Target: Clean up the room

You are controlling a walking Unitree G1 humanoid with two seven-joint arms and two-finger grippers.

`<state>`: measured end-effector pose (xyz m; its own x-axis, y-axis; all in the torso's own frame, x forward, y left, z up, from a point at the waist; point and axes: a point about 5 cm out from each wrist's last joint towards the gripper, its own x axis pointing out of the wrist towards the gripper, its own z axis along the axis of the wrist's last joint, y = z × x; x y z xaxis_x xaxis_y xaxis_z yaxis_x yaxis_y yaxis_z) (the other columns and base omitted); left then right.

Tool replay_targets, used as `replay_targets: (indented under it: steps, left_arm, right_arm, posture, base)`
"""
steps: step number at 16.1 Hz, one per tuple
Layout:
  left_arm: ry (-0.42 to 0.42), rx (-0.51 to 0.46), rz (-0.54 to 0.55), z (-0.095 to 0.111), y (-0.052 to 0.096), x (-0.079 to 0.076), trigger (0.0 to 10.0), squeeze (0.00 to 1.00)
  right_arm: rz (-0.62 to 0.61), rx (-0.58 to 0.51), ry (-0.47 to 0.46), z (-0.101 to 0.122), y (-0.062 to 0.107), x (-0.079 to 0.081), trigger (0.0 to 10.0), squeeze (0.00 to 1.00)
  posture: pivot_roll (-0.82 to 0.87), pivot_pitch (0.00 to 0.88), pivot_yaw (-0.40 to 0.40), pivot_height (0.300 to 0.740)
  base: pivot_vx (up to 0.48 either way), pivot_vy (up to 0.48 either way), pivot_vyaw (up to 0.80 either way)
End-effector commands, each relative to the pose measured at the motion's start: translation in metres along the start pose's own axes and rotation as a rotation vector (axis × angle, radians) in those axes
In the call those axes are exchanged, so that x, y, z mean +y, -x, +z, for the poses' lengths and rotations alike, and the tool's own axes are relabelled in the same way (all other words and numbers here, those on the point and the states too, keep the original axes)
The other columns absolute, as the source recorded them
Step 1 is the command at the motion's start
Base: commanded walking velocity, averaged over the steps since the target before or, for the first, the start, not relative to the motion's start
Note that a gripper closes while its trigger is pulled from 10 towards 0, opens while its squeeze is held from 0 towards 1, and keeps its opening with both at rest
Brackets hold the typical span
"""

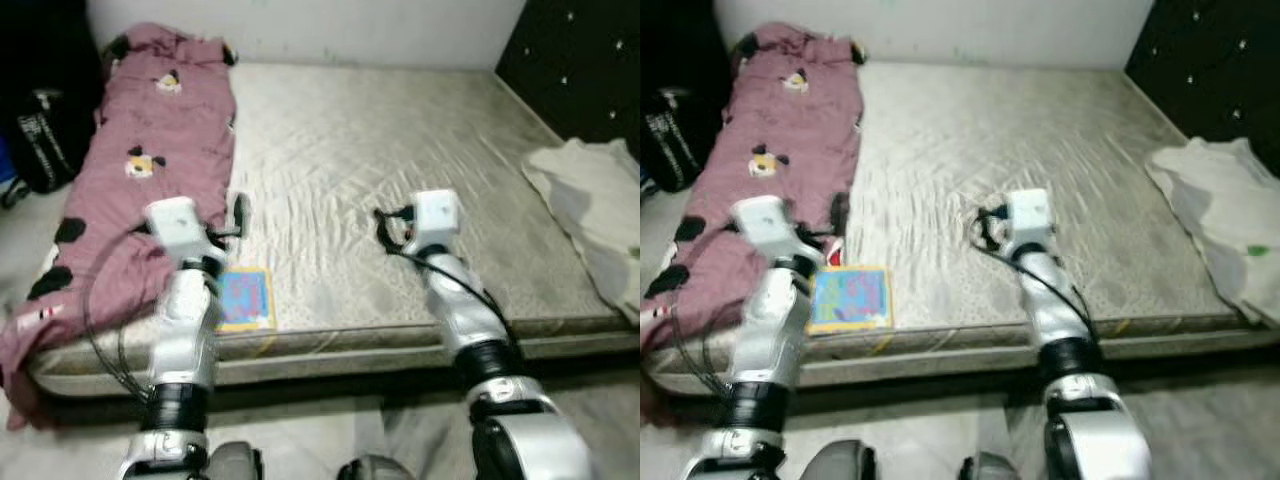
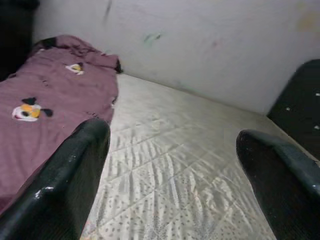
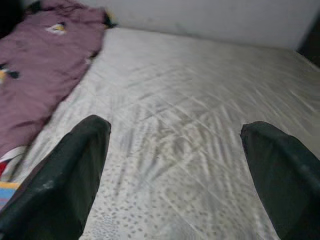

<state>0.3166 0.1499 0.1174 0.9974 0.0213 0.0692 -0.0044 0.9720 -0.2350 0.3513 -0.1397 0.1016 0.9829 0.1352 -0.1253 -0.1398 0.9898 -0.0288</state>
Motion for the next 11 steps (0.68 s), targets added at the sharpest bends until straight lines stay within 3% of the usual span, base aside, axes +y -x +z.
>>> replay_targets:
  steps: [1,9,11]
  left_arm:
    - [-0.017,-0.022,0.022,0.0064,-0.002,0.0068,10.0,0.0]
    - [-0.016,-0.026,0.026,0.0076,-0.0032,0.0073,10.0,0.0]
    - [-0.023,-0.04,0.02,0.0094,-0.0028,0.0066,10.0,0.0]
  right_arm:
    - [0.019,-0.005,-0.005,0.0044,-0.0027,0.0063,10.0,0.0]
    - [0.018,-0.003,-0.007,0.005,-0.0038,0.0067,10.0,0.0]
    - [0.017,-0.003,-0.008,0.0051,-0.0039,0.0068,10.0,0.0]
  posture:
    - [0.03,0.0,-0.08,0.74]
    - [0.03,0.0,-0.078,0.74]
    - [0.03,0.0,-0.078,0.74]
  base:
    - [0.0,0.48,0.0]
    - [0.0,0.436,0.0]
    - [0.0,0.0,0.0]
